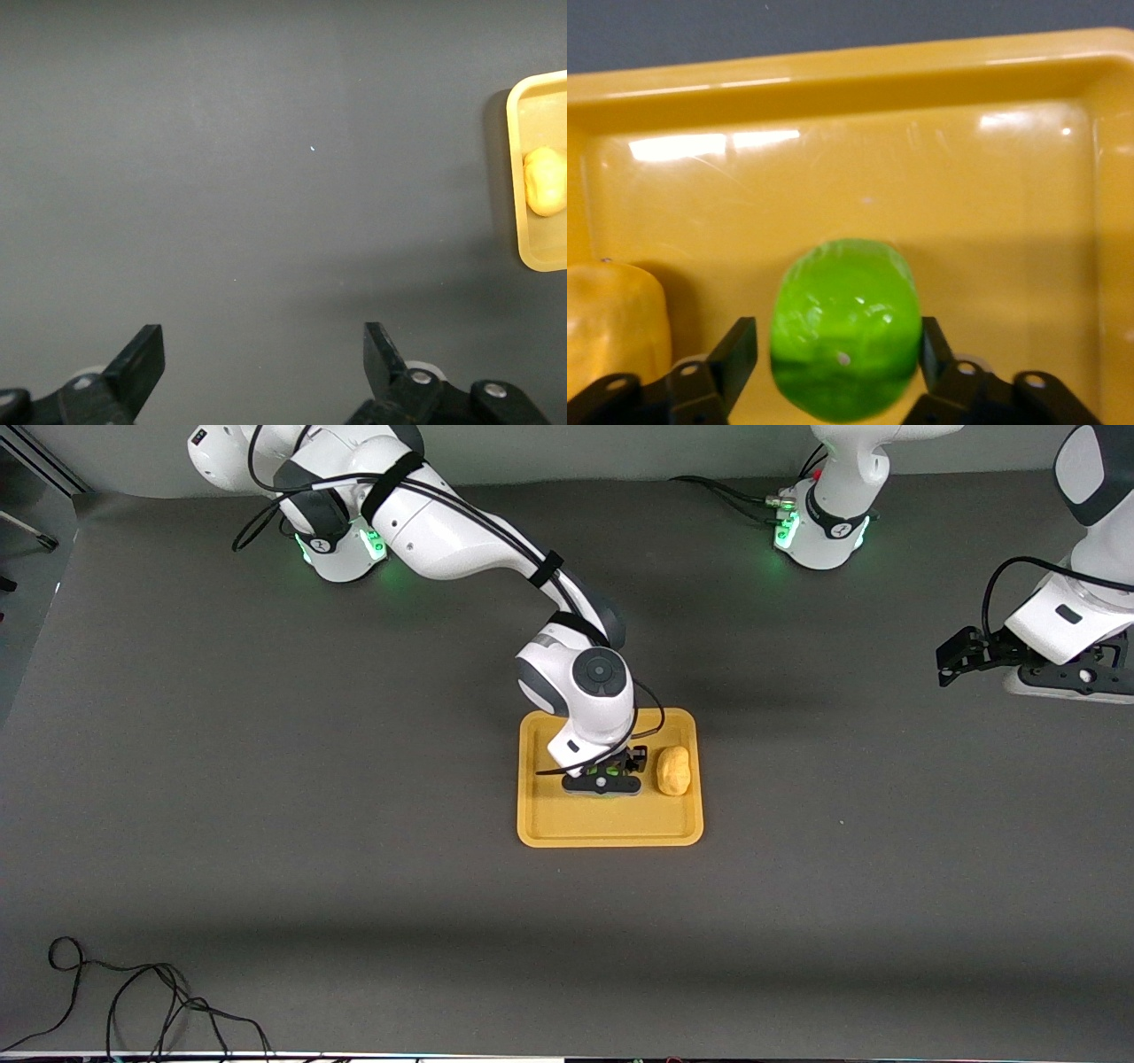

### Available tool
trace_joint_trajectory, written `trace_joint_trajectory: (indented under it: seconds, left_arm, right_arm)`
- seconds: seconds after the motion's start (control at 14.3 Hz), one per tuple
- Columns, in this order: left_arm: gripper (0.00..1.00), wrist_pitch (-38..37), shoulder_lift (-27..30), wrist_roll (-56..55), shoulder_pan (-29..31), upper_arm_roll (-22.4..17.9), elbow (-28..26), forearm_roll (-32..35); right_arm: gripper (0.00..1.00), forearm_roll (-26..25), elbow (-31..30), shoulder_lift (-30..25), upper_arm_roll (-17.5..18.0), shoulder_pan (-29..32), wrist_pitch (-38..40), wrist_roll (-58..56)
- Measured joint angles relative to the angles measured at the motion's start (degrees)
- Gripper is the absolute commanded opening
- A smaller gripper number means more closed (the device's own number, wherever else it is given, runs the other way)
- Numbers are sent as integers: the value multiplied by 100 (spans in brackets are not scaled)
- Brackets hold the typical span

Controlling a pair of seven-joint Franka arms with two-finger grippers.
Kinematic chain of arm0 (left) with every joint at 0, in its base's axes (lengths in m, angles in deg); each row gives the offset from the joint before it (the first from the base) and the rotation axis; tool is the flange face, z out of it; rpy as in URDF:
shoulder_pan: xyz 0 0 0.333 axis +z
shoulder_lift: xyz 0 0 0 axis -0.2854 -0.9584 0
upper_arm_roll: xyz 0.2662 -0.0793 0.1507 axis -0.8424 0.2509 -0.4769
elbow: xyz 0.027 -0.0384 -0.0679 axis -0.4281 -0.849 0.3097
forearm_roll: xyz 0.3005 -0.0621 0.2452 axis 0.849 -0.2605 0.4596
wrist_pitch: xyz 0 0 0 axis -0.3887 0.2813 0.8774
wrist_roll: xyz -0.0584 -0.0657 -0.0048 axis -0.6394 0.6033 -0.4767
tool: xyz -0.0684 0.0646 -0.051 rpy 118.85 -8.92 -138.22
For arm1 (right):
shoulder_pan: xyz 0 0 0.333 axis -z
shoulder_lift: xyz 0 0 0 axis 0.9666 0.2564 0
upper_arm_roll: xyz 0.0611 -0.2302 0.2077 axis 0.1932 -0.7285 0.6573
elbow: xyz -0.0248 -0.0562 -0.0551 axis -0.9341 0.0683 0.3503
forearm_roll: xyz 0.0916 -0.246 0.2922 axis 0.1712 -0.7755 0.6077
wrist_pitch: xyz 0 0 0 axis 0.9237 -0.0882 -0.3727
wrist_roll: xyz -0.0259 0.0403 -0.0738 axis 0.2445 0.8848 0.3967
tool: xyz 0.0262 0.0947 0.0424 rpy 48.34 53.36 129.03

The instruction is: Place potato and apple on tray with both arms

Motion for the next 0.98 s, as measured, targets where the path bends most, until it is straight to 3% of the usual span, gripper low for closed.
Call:
trace_joint_trajectory:
  seconds: [0.21,0.63,0.77,0.98]
  left_arm:
    - [100,0,-3,0,0,0,-6,1]
    - [100,0,-5,0,0,1,-12,2]
    - [100,6,-5,0,0,-2,-9,2]
    - [100,29,-5,0,1,-10,-8,2]
  right_arm:
    - [100,0,202,-438,-40,23,712,0]
    - [100,-15,235,-2152,-138,157,2982,-45]
    - [100,-22,-22,-2644,-310,193,3310,-365]
    - [100,-26,-922,-3612,-488,618,3375,-1284]
